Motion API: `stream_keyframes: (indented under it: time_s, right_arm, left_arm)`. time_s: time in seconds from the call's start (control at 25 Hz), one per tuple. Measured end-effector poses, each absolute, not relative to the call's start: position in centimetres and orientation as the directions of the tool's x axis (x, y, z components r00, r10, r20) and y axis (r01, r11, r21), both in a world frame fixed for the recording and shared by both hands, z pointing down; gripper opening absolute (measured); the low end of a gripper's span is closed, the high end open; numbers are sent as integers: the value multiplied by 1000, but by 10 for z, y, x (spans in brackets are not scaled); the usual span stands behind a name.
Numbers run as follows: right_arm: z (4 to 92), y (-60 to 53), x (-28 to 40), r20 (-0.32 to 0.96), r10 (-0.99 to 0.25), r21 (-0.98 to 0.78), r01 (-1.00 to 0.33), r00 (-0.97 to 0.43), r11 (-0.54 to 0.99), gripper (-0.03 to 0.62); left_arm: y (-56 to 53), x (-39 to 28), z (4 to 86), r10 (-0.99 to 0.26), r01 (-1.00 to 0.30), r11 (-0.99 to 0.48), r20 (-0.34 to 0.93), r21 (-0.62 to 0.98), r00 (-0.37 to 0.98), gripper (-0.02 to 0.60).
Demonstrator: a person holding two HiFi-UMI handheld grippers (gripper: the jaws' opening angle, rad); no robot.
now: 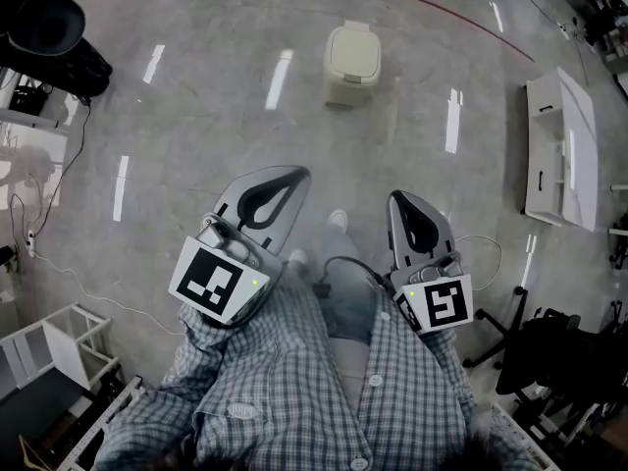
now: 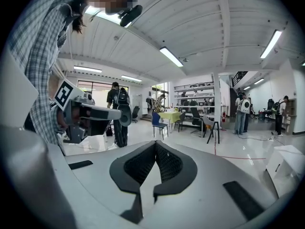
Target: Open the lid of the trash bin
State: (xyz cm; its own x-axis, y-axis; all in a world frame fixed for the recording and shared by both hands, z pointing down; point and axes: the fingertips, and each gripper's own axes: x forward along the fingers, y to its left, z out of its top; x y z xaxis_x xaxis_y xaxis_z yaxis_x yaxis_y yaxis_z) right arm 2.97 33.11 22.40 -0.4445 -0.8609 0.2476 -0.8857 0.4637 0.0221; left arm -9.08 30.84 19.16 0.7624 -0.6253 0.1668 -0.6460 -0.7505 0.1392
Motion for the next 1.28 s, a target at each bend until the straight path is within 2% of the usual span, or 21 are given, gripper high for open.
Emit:
stream_keyframes:
  time_s: [0.4,0.56,0.72,0.96,1.28]
  right_arm:
    - [212,286,55,233,-839,23,-860,-492,510,20]
    - [208,271,65,223,-833,26,-851,-507,525,20]
    - [209,260,78,221,-827,23,-845,-516,533,20]
    - [204,241,98,194,-822,35,-834,-535,551,20]
    - [204,222,111,177,-808,73,-811,-562,581,20]
  left_arm:
    - [272,-68,175,-674,-691,-714,157,113,722,5]
    - [258,-57,163,-687,-695,-715,101,82,719,6]
    - [250,-46,165,-696,-710,-700,148,80,703,6]
    - [235,-27,155,-711,-717,-696,96,52,697,6]
    - [227,-13,156,-719,-728,-684,126,47,684,6]
